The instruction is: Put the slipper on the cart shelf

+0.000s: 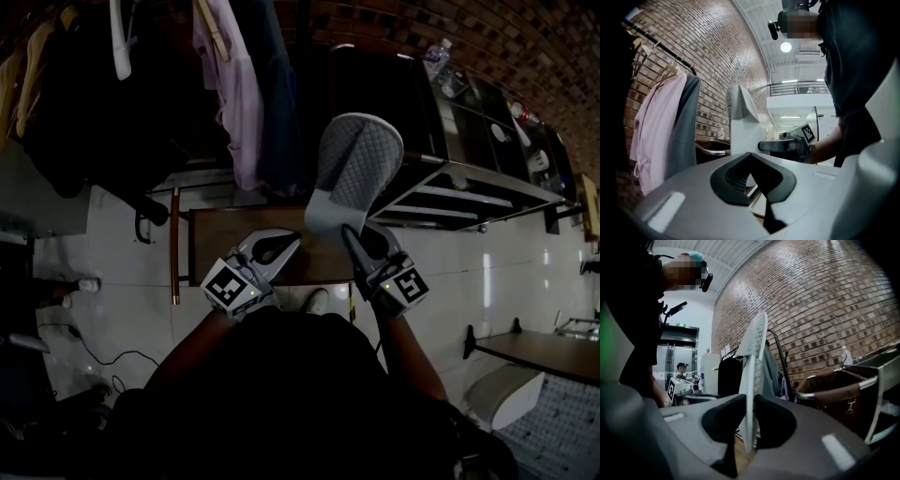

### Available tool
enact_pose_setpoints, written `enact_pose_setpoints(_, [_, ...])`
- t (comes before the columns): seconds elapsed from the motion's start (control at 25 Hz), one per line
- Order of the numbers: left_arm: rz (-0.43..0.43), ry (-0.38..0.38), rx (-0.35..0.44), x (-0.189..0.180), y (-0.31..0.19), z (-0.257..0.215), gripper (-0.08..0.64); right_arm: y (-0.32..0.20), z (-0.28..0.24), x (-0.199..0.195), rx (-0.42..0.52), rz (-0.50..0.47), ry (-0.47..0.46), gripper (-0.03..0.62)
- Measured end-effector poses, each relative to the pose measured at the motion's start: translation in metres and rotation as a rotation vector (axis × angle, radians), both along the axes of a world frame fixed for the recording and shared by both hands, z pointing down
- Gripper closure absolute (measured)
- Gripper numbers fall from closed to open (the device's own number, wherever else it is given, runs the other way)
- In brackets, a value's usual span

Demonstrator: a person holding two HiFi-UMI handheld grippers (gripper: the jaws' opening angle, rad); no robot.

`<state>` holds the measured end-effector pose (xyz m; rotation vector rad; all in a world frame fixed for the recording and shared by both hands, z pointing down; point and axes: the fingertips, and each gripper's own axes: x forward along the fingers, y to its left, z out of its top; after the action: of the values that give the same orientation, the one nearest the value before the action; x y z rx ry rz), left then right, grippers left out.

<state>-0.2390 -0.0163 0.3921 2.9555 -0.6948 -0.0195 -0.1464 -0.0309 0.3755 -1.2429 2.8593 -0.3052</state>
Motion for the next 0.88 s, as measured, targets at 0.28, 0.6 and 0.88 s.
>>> enact_pose_setpoints(0.28, [0.09,0.001,-0.015,0.007,0.0,0.01,0.557,0.013,0.01,0.008,-0.038,0.106,0.02,0.529])
enact_pose_setpoints(0.6, [0.169,0.025,-0.016,0.017,0.001,0.014,0.557,0.031,0.025,0.021,-0.079,0.216,0.033,0.529])
enact_pose_setpoints(0.88, [0.239,0.03,-0.018,0.043,0.021,0.011,0.557,0.05,0.027,0.045,-0.081,0.27,0.03,0.529])
